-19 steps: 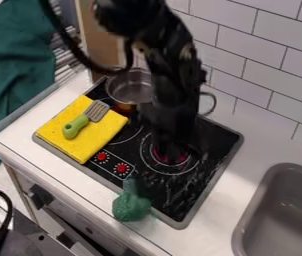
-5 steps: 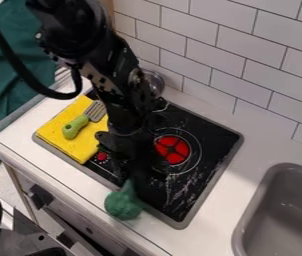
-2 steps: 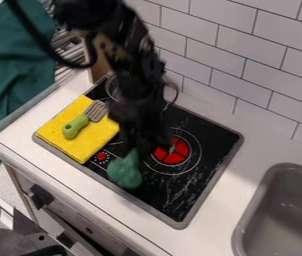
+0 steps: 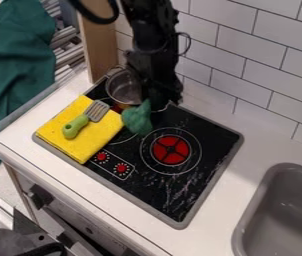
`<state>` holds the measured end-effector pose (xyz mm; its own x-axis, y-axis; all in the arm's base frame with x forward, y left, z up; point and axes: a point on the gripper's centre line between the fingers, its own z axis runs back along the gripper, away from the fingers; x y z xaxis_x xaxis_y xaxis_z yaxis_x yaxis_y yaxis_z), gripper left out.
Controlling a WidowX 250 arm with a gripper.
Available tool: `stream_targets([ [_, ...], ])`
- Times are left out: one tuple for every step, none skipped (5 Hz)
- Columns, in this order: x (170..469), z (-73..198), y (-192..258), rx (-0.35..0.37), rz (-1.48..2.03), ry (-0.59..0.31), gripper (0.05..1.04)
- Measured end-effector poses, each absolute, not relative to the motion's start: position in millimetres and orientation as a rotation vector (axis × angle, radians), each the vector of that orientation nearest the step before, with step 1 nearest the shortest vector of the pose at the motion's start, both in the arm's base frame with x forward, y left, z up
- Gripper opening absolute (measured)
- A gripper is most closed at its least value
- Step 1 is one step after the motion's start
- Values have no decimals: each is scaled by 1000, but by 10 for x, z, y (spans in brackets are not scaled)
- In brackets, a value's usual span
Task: Put the broccoli in the silver pot
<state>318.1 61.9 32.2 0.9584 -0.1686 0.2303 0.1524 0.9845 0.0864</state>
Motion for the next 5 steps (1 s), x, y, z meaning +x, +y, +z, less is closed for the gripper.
stream_targets([
  [3498,337,826,80,-220,-267,235],
  [3700,313,1009,75,-248,-283,235],
  [3804,318,1144,76,-255,-300,235],
  [3815,288,1154,57,-239,-315,296],
  [3761,218,1128,46,-226,-306,576],
])
